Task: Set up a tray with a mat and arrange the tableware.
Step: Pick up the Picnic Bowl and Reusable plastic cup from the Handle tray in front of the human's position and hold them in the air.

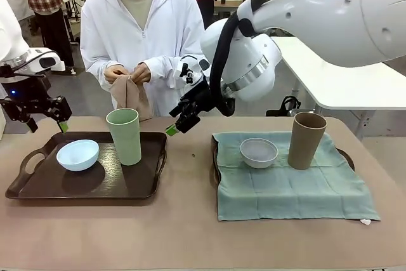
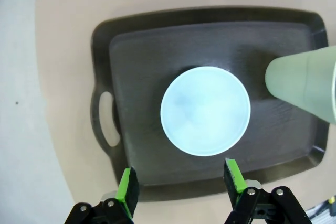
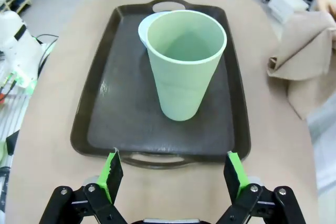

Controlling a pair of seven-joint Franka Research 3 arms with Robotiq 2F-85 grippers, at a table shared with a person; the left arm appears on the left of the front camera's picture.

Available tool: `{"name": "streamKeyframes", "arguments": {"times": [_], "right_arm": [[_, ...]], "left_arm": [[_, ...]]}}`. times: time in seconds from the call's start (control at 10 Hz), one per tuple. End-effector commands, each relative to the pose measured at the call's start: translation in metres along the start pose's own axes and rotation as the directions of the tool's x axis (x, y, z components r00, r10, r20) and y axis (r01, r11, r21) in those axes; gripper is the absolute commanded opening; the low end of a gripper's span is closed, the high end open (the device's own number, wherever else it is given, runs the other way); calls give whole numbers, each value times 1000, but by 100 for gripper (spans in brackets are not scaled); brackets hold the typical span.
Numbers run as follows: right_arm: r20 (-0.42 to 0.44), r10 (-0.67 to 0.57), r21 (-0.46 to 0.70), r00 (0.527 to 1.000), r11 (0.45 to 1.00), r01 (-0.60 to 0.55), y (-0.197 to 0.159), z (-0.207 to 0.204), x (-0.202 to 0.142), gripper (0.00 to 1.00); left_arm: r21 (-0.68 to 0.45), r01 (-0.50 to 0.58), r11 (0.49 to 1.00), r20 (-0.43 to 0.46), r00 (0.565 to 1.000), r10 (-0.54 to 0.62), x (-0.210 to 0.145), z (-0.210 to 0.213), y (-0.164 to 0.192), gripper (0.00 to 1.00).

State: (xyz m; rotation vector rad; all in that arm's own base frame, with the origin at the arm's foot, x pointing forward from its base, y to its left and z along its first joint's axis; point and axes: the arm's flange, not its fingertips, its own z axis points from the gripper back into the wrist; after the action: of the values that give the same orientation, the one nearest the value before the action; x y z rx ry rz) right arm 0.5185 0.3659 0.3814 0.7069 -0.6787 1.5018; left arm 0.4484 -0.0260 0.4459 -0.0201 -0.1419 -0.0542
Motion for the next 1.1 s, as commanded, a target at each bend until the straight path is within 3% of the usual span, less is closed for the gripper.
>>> {"name": "streamKeyframes", "arguments": {"times": [0.0,0.3,0.4,0.8,1.0], "right_arm": [[42,-27,45,999,999,25,-33,-15,-12,100],[65,-56,45,996,998,53,-48,-24,-17,100],[45,-43,34,998,999,42,-39,-21,-22,100],[44,-50,52,998,997,47,-43,-40,-26,100],[100,-70,79,992,995,62,-47,-57,-37,100]], "left_arm": [[-37,51,998,22,999,-50,-11,-6,-1,85],[-66,76,995,66,995,-72,-15,-6,-2,85],[-15,46,999,15,999,-46,-7,-6,-4,85],[-26,42,999,11,999,-42,3,-14,-1,85],[-22,28,999,-2,1000,-28,7,-21,9,85]]}}
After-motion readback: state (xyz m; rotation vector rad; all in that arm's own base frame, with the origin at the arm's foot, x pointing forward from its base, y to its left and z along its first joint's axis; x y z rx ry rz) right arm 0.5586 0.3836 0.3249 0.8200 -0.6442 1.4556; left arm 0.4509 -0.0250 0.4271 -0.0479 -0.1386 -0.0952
